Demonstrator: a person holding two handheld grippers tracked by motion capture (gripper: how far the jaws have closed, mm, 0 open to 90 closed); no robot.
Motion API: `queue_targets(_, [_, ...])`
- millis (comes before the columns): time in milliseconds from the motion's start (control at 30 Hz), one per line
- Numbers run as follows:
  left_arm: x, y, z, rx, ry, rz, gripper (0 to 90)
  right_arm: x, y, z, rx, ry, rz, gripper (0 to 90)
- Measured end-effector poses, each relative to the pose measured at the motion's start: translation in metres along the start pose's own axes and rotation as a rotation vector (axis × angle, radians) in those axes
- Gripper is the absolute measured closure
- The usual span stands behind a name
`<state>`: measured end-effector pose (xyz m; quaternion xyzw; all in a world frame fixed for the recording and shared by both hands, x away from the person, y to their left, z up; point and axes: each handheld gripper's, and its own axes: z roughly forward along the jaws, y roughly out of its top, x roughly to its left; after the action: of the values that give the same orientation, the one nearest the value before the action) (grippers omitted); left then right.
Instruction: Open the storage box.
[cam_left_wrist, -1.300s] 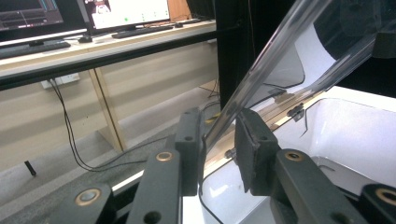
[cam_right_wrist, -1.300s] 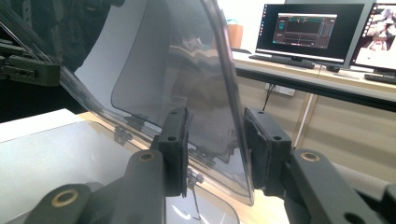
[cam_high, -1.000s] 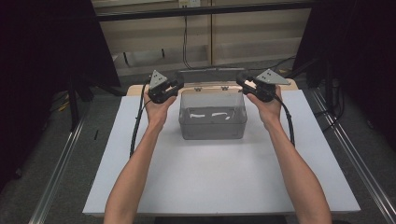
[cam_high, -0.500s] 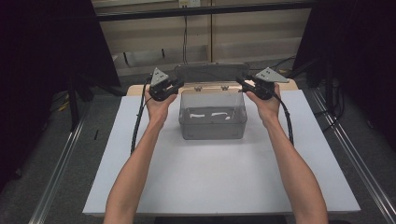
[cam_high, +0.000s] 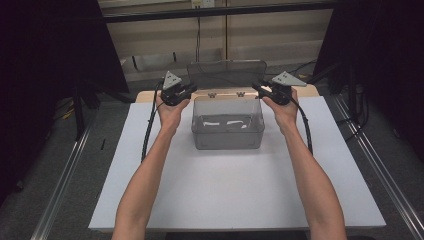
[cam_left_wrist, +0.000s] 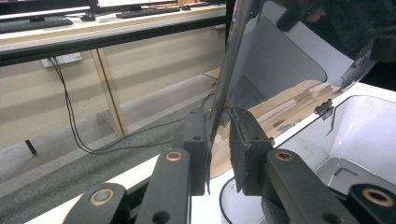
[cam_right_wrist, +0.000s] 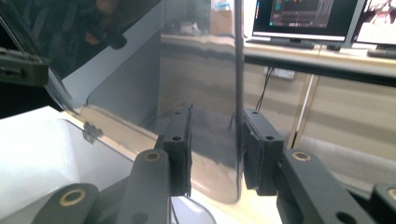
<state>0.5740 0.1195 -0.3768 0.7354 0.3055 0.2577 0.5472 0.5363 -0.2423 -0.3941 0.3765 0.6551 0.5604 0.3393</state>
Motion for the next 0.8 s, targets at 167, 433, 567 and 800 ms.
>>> queue_targets(167, [0.003, -0.001, 0.003, -0.002, -0.007, -0.008, 78.1, -0.003, -0.005, 0.004, 0.005, 0.003, 0.016, 65.9])
queue_targets(433, [0.005, -0.004, 0.009, 0.002, -0.002, -0.014, 78.2, -0.006, -0.003, 0.009, 0.018, 0.007, 0.039, 67.5])
queue_targets(567, [0.007, -0.005, 0.011, 0.014, -0.008, -0.013, 78.3, -0.009, -0.003, 0.011, 0.018, 0.016, 0.065, 69.4])
queue_targets(800, [0.009, -0.009, 0.015, 0.025, -0.024, -0.017, 77.5, -0.015, -0.009, 0.014, 0.027, 0.041, 0.084, 69.8])
